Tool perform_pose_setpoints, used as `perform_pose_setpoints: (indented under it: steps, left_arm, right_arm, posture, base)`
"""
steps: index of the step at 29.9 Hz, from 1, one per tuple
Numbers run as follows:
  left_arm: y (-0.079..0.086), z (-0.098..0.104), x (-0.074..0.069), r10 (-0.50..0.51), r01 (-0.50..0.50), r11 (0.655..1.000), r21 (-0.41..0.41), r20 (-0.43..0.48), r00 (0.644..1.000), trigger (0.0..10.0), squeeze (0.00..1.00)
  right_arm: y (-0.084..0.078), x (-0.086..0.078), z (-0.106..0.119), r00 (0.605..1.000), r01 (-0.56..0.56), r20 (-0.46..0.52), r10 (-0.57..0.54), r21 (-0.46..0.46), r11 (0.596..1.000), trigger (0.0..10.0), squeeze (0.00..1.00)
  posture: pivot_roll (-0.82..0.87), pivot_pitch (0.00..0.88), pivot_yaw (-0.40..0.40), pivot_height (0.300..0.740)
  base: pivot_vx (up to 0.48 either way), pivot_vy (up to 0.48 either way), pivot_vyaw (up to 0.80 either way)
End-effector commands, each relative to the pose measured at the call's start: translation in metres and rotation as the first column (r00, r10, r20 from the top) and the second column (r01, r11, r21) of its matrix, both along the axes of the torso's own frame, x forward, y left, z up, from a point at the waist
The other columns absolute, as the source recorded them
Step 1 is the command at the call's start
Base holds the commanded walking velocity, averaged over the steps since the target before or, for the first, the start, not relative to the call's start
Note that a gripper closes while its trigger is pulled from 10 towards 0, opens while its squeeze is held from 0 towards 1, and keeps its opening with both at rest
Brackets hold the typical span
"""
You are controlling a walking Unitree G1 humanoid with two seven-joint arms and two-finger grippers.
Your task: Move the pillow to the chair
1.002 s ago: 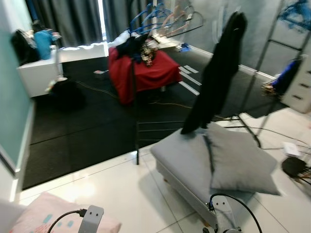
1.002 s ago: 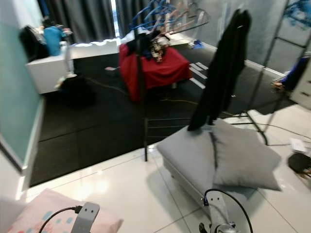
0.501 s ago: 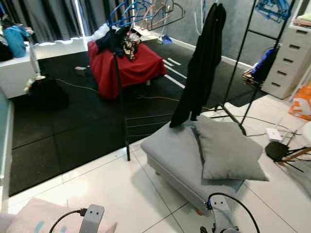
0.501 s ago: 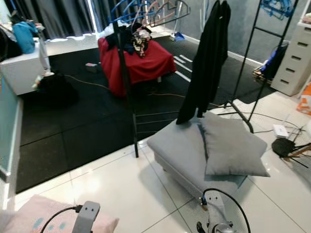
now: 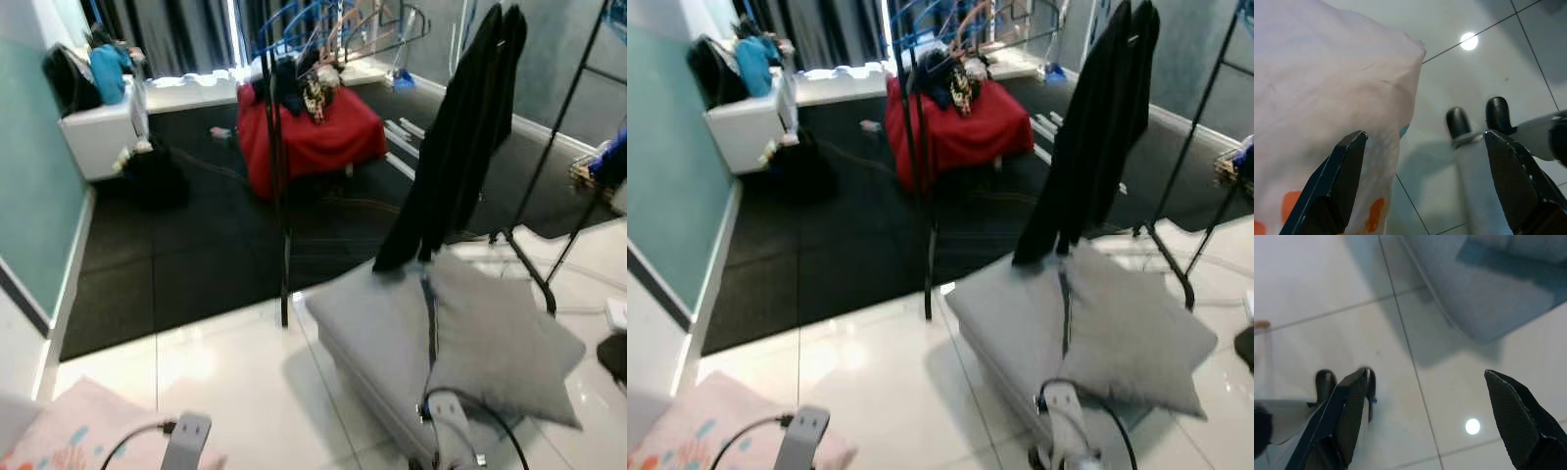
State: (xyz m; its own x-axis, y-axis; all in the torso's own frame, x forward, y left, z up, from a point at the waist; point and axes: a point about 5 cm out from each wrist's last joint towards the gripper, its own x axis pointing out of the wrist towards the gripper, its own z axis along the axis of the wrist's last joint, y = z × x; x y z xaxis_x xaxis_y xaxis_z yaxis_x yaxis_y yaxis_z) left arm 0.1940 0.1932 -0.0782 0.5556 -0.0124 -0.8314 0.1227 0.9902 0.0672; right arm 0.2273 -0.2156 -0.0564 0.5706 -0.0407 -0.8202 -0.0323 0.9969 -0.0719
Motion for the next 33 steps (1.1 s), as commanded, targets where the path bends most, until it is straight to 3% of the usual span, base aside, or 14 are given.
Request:
perform_pose_setpoints:
  steps: [1,33]
  left_arm:
    - [0.0007,-0.0013,-0.0026,0.002,-0.002,1.000,-0.006,-0.015,1.000,10.0,0.00]
    - [-0.0003,-0.0012,-0.0021,0.007,-0.007,1.000,-0.024,-0.014,1.000,10.0,0.00]
  right_arm:
    - [-0.0005,-0.0076,-0.0047,1.000,0.011,-0.024,-0.011,0.003,1.000,10.0,0.00]
    - [-0.0014,-0.0065,-0.0038,1.000,0.030,-0.006,-0.030,0.003,1.000,10.0,0.00]
  posture:
    - [-0.21,0.023,0.035,0.740]
    - [-0.21,0.037,0.033,0.740]
  base:
    - [0.000,-0.480,0.00]
    - [0.000,-0.480,0.00]
